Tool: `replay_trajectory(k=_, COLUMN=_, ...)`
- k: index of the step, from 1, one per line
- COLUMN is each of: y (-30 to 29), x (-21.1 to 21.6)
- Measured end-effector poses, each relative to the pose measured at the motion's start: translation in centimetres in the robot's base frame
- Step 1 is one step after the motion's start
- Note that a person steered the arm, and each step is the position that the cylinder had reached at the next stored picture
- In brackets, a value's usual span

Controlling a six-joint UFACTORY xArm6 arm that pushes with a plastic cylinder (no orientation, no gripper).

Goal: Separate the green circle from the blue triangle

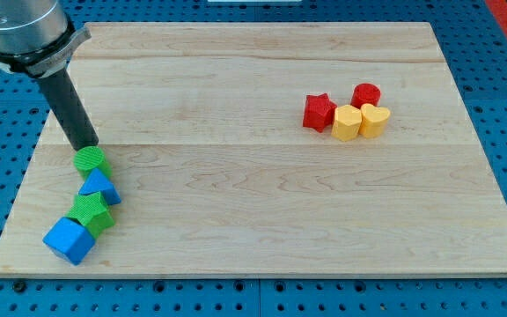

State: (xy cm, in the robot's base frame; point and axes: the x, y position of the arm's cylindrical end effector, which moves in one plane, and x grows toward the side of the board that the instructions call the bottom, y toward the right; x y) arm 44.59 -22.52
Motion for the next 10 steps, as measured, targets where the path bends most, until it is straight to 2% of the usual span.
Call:
replay_trajectory(k=2, y=-0.2, x=-0.3)
replay_trajectory(k=3, y=-2.9, x=-0.1)
replay_trajectory(k=4, y=-3.9, x=3.8)
replay_trajectory(k=5, y=0.0, x=5.9)
replay_trajectory(k=6, y=6.8, x=4.3)
replay_trajectory(k=8, y=9.6, x=0.5)
replay_trajectory(k=10, y=10.4, x=0.5)
